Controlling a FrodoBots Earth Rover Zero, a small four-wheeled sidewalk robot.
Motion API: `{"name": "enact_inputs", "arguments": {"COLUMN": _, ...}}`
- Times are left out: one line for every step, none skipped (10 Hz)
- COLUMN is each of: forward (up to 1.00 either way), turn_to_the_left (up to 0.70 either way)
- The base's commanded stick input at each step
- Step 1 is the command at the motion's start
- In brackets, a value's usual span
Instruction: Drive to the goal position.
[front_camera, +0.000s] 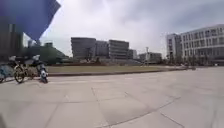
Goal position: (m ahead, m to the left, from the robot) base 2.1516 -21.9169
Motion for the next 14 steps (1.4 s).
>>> {"name": "enact_inputs", "arguments": {"forward": 0.00, "turn_to_the_left": -0.94}}
{"name": "enact_inputs", "arguments": {"forward": 0.00, "turn_to_the_left": -0.73}}
{"name": "enact_inputs", "arguments": {"forward": 0.00, "turn_to_the_left": -0.45}}
{"name": "enact_inputs", "arguments": {"forward": 0.00, "turn_to_the_left": -0.16}}
{"name": "enact_inputs", "arguments": {"forward": 0.10, "turn_to_the_left": 0.00}}
{"name": "enact_inputs", "arguments": {"forward": 0.35, "turn_to_the_left": 0.00}}
{"name": "enact_inputs", "arguments": {"forward": 0.75, "turn_to_the_left": 0.00}}
{"name": "enact_inputs", "arguments": {"forward": 1.00, "turn_to_the_left": 0.00}}
{"name": "enact_inputs", "arguments": {"forward": 1.00, "turn_to_the_left": 0.00}}
{"name": "enact_inputs", "arguments": {"forward": 1.00, "turn_to_the_left": 0.00}}
{"name": "enact_inputs", "arguments": {"forward": 1.00, "turn_to_the_left": 0.00}}
{"name": "enact_inputs", "arguments": {"forward": 1.00, "turn_to_the_left": 0.00}}
{"name": "enact_inputs", "arguments": {"forward": 1.00, "turn_to_the_left": -0.02}}
{"name": "enact_inputs", "arguments": {"forward": 1.00, "turn_to_the_left": -0.12}}
